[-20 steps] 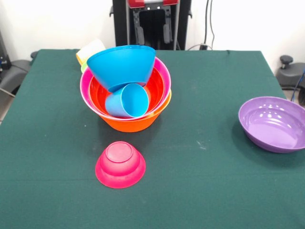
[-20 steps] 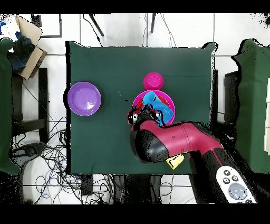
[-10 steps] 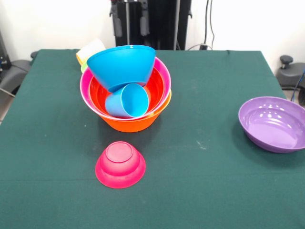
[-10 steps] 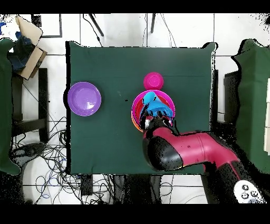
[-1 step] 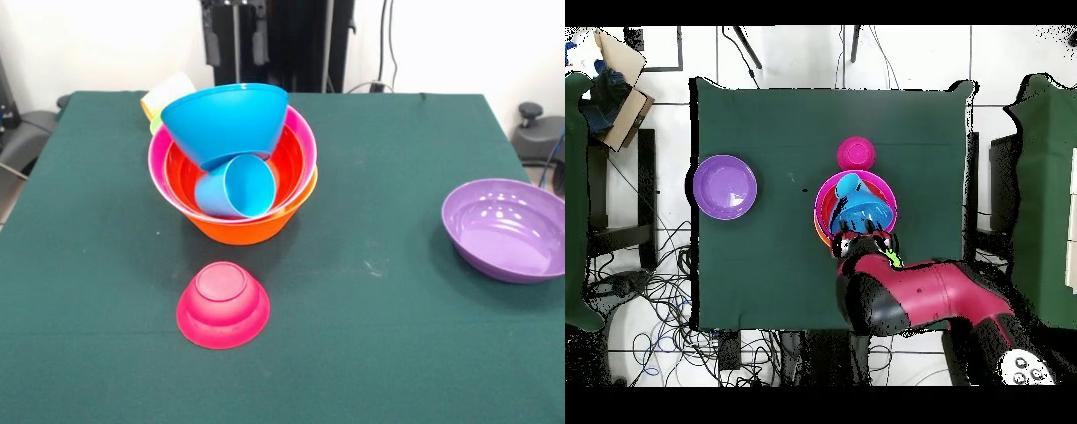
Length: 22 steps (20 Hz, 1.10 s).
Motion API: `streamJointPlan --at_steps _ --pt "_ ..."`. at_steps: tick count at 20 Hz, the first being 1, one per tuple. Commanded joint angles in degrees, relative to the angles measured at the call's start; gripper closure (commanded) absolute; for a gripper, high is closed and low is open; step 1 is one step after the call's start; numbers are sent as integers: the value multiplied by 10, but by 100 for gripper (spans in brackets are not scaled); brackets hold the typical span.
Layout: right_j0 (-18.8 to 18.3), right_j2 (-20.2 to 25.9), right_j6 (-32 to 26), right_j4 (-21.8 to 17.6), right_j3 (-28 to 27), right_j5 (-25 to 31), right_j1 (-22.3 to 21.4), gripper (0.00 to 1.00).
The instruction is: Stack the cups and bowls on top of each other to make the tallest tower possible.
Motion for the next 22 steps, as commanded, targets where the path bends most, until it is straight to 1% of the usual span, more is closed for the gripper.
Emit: streamJointPlan --at_steps 1,5,9,13,16,19,21,22 --pt "78 -83 35 -90 -27 -65 74 0" --pt "96 -100 34 -89 -45 -72 90 0" --pt "94 -89 24 -73 -52 -59 94 0" --pt "69 -41 1 -35 -50 -15 81 0" --pt "50 0 -24 4 -56 31 70 0" --pt "41 24 -41 33 -67 63 63 0" --pt "31 47 -59 64 -76 97 52 0" --pt "27 58 -70 85 -84 123 46 0"
